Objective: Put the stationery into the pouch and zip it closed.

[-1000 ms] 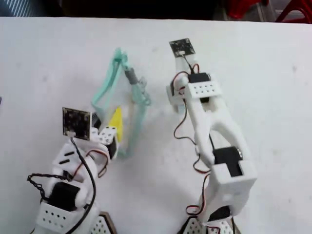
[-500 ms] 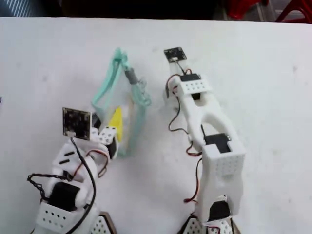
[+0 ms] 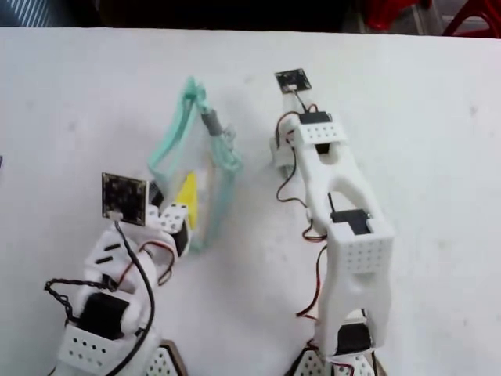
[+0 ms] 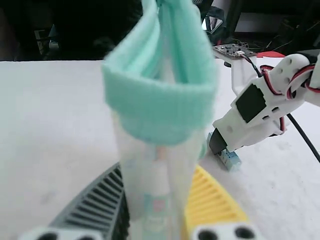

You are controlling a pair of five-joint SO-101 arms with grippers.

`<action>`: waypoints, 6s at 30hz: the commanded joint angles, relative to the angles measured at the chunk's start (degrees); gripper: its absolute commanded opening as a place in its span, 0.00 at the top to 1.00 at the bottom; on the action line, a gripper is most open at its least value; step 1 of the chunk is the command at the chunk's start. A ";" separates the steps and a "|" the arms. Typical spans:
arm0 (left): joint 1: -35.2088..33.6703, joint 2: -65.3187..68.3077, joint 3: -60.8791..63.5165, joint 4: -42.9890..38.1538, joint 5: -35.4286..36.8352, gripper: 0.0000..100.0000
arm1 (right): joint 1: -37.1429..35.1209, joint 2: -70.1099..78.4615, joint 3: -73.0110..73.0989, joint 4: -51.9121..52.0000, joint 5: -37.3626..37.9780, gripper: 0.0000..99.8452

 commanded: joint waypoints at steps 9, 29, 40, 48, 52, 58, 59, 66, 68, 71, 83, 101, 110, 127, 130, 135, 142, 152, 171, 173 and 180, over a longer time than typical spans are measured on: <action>1.27 -0.92 -0.26 -1.76 -0.70 0.92 | 1.98 -0.66 -1.85 2.33 -0.18 0.98; 14.11 -0.84 1.67 -1.41 -5.19 0.92 | 2.42 -22.90 8.00 4.00 -0.18 0.98; 13.93 -0.84 1.85 -1.32 -10.73 0.93 | -1.10 -57.36 21.89 3.91 0.26 0.98; 13.85 -0.84 2.02 -0.09 -10.73 0.92 | -9.36 -82.42 30.15 4.09 0.35 0.98; 13.85 -0.84 2.02 -0.09 -10.81 0.92 | -9.54 -92.79 30.42 3.82 0.35 0.98; 13.05 -0.84 1.93 -0.09 -10.81 0.91 | -14.64 -95.34 29.54 2.24 0.26 0.98; 12.53 -0.84 1.93 -0.09 -10.81 0.89 | -16.13 -94.64 29.01 2.15 0.26 0.98; 8.57 -0.84 1.58 -0.18 -5.89 0.79 | -27.38 -86.46 21.19 1.45 -0.18 0.98; 8.57 -0.84 1.58 -0.26 -5.89 0.79 | -28.97 -83.12 20.66 1.45 -0.18 0.98; 8.57 -0.84 1.58 -0.35 -5.89 0.79 | -29.41 -78.29 20.84 0.22 -0.18 0.98; 8.57 -0.84 1.58 -0.44 -5.71 0.79 | -29.23 -75.38 25.05 -0.22 -0.18 0.98; 8.57 -0.84 1.58 -0.53 -5.54 0.79 | -28.97 -88.57 54.24 -24.04 0.26 0.98; 6.29 -0.84 1.67 -2.11 -5.45 0.80 | -28.18 -96.13 53.98 -15.87 0.35 0.75; 6.64 -0.84 1.85 -2.11 -5.54 0.80 | -25.01 -69.49 8.35 19.56 -0.79 0.79; 6.64 -0.84 1.85 -2.11 -5.71 0.80 | -25.10 -61.41 -0.18 25.98 -11.96 0.79; 6.64 -0.84 1.85 -2.11 -5.80 0.80 | -29.41 -52.26 -15.56 34.24 -28.57 0.72; 6.64 -0.84 1.85 -2.11 -5.80 0.80 | -34.33 -44.26 -20.84 37.67 -33.67 0.59; 6.64 -0.84 1.85 -2.11 -5.80 0.80 | -31.34 -39.87 -21.01 39.16 -32.26 0.74; 5.23 -0.84 -15.56 18.81 -2.37 0.73 | -12.79 -36.79 -20.31 36.88 13.80 0.98; 3.91 -0.84 -15.65 18.55 -2.29 0.73 | -12.88 -38.29 -20.75 37.14 21.54 0.98; -0.84 -0.84 -10.81 10.90 -2.20 0.73 | -12.97 -44.53 -20.66 40.57 39.47 0.98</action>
